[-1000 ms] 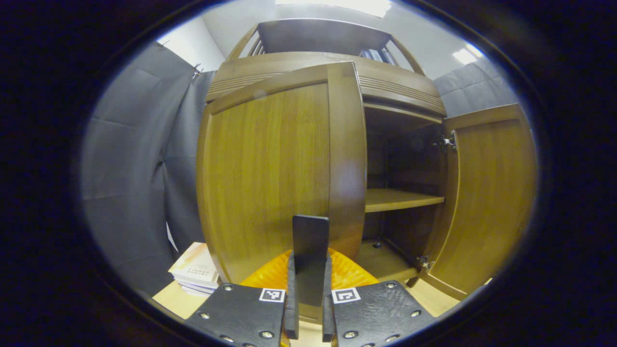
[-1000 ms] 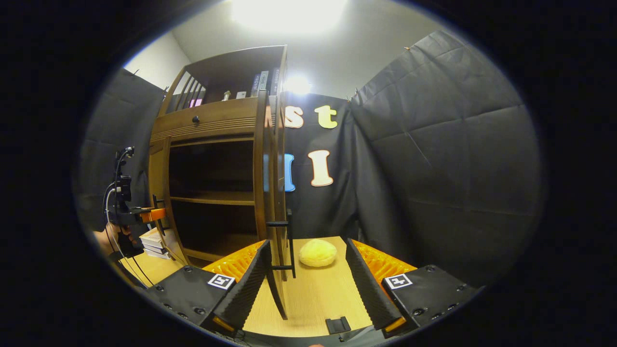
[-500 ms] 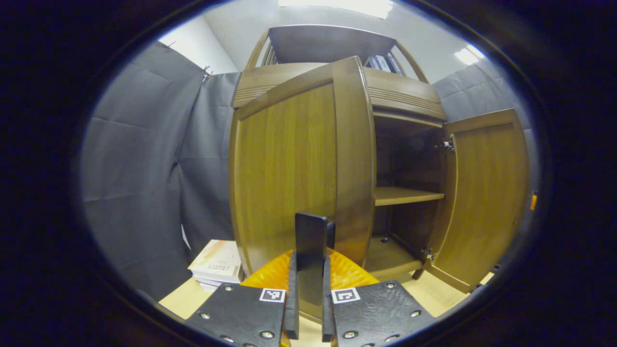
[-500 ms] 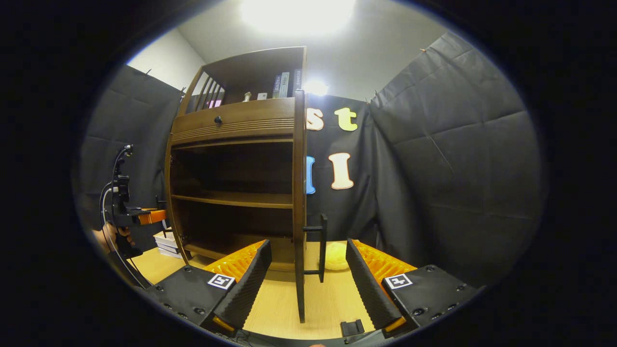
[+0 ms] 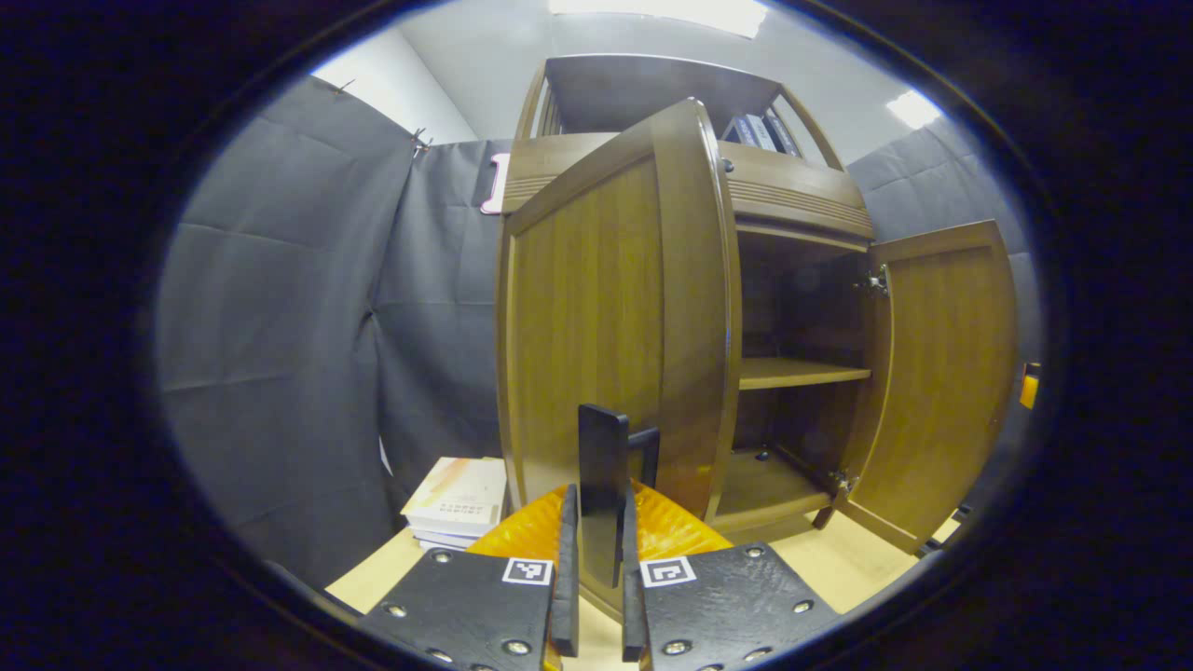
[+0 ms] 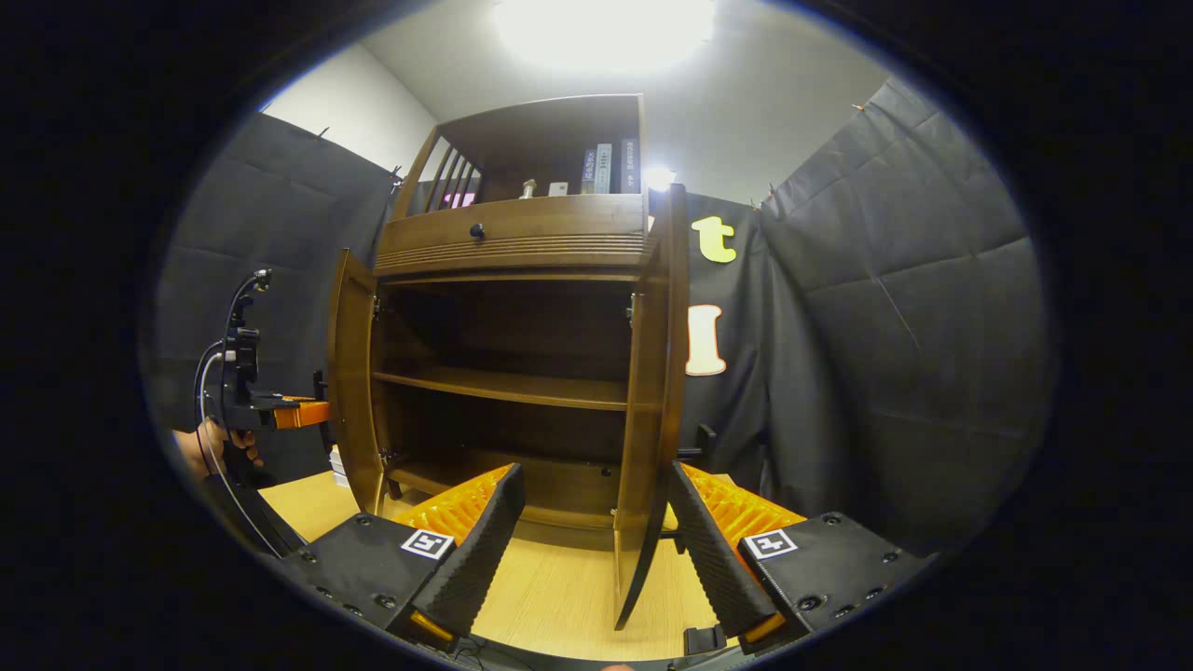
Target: Open the right door of the double-door shoe cabinet with the right hand, and open the left door with the left hand.
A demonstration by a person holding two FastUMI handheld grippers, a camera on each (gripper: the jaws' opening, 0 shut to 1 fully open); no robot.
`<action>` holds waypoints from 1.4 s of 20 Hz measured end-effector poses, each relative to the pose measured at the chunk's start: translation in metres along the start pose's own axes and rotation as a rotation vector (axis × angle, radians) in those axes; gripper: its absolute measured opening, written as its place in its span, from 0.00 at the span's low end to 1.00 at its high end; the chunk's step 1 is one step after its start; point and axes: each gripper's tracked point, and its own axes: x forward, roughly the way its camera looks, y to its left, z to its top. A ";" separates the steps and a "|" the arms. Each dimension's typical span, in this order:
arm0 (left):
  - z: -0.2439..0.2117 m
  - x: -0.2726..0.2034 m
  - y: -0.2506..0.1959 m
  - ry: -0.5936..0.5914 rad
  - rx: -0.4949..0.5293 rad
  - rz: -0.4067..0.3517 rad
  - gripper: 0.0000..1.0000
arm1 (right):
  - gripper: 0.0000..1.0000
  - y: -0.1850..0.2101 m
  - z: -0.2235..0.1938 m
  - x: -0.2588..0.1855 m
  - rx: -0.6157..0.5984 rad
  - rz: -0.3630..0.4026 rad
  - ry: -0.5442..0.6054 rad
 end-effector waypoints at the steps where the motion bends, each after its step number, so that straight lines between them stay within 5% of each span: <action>1: 0.000 -0.001 0.004 -0.002 0.004 0.008 0.20 | 0.97 0.006 0.001 0.001 -0.001 0.010 -0.001; 11: 0.000 -0.022 0.044 -0.025 0.022 0.059 0.19 | 0.98 0.063 0.011 0.014 -0.031 0.082 -0.017; 13: -0.003 -0.020 0.058 -0.028 0.028 0.070 0.12 | 0.98 0.074 0.009 0.017 -0.035 0.088 -0.020; 28: -0.009 -0.020 0.144 -0.046 0.004 -0.018 0.12 | 0.96 0.162 0.001 0.062 0.001 0.077 -0.011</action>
